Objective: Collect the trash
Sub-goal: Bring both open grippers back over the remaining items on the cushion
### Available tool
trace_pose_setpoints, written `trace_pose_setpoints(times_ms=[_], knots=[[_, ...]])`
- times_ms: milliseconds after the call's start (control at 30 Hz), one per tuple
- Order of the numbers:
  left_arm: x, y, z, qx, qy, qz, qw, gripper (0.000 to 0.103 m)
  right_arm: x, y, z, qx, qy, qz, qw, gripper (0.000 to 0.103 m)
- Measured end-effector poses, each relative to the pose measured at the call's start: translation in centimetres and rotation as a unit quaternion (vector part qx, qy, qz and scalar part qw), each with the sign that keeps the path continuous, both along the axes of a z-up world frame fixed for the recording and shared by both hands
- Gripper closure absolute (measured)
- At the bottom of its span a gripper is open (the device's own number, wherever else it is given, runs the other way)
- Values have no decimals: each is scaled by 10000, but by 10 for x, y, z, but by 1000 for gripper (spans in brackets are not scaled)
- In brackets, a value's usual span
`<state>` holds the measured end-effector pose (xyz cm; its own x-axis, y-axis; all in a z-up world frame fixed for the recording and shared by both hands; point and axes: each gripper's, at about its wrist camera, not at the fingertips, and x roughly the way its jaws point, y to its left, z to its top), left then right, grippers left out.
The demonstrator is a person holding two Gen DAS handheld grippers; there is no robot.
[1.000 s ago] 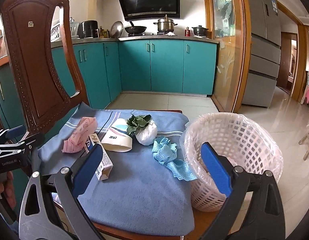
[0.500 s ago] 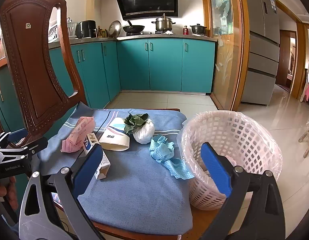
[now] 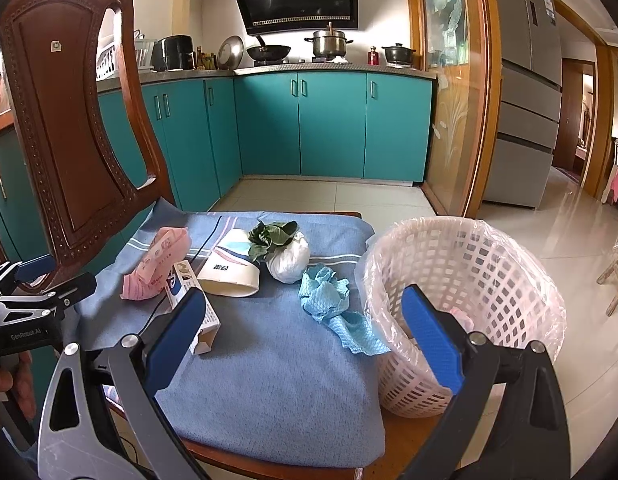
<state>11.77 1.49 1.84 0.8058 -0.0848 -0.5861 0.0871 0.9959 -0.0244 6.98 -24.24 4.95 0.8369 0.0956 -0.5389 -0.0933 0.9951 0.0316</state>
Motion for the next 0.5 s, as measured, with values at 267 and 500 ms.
trace_pose_setpoints(times_ms=[267,500], knots=[[2,1,-3,-9,46,30,10000,4,25,4,-14,-196,360,20,9992,7],[5,4,-6,3,94,77,9999,4,87,4,-52,-59,1326,47,9911,14]])
